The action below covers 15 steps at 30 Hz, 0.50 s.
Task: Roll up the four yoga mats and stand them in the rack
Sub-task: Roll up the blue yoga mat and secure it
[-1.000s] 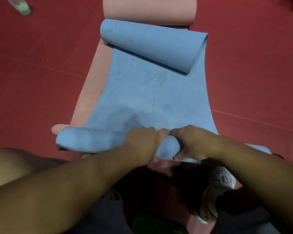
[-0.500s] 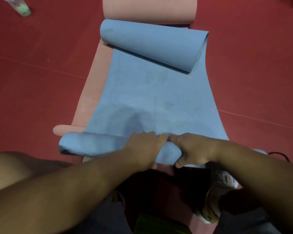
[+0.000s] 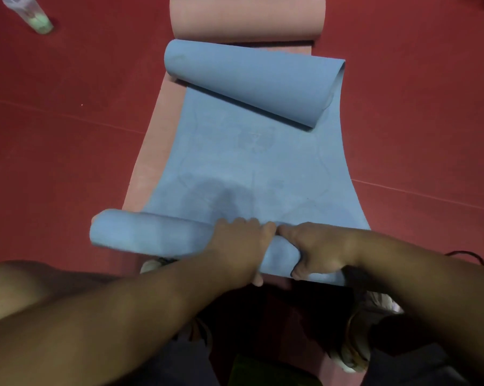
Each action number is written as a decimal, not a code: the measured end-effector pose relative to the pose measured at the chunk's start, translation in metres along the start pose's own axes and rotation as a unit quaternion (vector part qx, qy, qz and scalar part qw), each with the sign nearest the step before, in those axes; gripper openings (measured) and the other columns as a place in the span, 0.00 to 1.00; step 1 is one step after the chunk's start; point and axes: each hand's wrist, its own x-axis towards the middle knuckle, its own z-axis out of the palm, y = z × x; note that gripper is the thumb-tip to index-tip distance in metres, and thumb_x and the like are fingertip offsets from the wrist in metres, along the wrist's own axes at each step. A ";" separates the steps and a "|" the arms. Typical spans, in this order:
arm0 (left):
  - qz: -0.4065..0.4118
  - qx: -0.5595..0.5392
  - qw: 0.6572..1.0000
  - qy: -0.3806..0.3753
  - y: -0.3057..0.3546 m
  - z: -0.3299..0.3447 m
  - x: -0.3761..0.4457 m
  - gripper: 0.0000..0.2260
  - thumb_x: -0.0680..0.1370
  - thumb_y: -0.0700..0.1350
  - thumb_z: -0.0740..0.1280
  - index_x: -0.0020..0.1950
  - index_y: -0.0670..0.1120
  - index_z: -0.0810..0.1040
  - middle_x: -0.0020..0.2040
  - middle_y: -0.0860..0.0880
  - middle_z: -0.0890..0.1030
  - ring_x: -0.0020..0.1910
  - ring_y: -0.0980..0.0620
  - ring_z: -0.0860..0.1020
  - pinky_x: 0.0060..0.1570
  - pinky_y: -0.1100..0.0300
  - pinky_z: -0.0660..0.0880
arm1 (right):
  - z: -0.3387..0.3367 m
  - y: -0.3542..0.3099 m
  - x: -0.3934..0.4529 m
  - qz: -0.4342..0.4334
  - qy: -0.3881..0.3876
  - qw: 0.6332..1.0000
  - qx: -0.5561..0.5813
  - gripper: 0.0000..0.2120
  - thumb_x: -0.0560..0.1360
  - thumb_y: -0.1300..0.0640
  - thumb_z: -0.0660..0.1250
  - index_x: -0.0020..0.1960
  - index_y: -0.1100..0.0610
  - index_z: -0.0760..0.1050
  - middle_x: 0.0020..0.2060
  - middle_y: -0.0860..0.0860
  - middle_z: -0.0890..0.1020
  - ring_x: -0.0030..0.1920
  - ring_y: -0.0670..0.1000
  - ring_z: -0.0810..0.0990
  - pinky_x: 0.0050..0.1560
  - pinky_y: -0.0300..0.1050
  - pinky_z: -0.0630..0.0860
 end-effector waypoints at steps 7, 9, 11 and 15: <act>-0.027 -0.115 0.990 -0.081 -0.026 -0.015 0.015 0.33 0.63 0.61 0.79 0.64 0.56 0.70 0.54 0.54 0.80 0.50 0.49 0.79 0.50 0.52 0.77 | 0.011 -0.017 0.002 0.032 0.160 0.975 -0.148 0.40 0.61 0.40 0.80 0.65 0.48 0.63 0.55 0.48 0.73 0.54 0.52 0.75 0.52 0.52 0.76; -0.015 -0.132 0.985 -0.107 -0.030 -0.021 0.018 0.33 0.62 0.60 0.79 0.63 0.57 0.71 0.51 0.56 0.79 0.49 0.51 0.78 0.51 0.50 0.79 | 0.009 -0.017 0.003 0.024 0.168 0.976 -0.135 0.34 0.64 0.42 0.78 0.62 0.48 0.64 0.52 0.48 0.76 0.52 0.53 0.78 0.50 0.50 0.76; -0.018 -0.131 0.985 -0.107 -0.028 -0.022 0.017 0.35 0.63 0.61 0.79 0.66 0.58 0.69 0.52 0.56 0.79 0.49 0.51 0.78 0.51 0.50 0.79 | 0.005 -0.013 0.005 0.028 0.146 0.984 -0.098 0.29 0.66 0.43 0.77 0.58 0.48 0.65 0.48 0.47 0.79 0.48 0.53 0.80 0.48 0.49 0.77; -0.013 0.011 0.999 0.044 -0.008 -0.012 0.007 0.39 0.65 0.64 0.76 0.70 0.56 0.64 0.59 0.51 0.75 0.55 0.47 0.76 0.53 0.49 0.71 | -0.009 -0.002 0.006 0.045 0.090 0.995 -0.004 0.27 0.64 0.45 0.78 0.56 0.45 0.68 0.48 0.44 0.80 0.48 0.50 0.80 0.48 0.45 0.77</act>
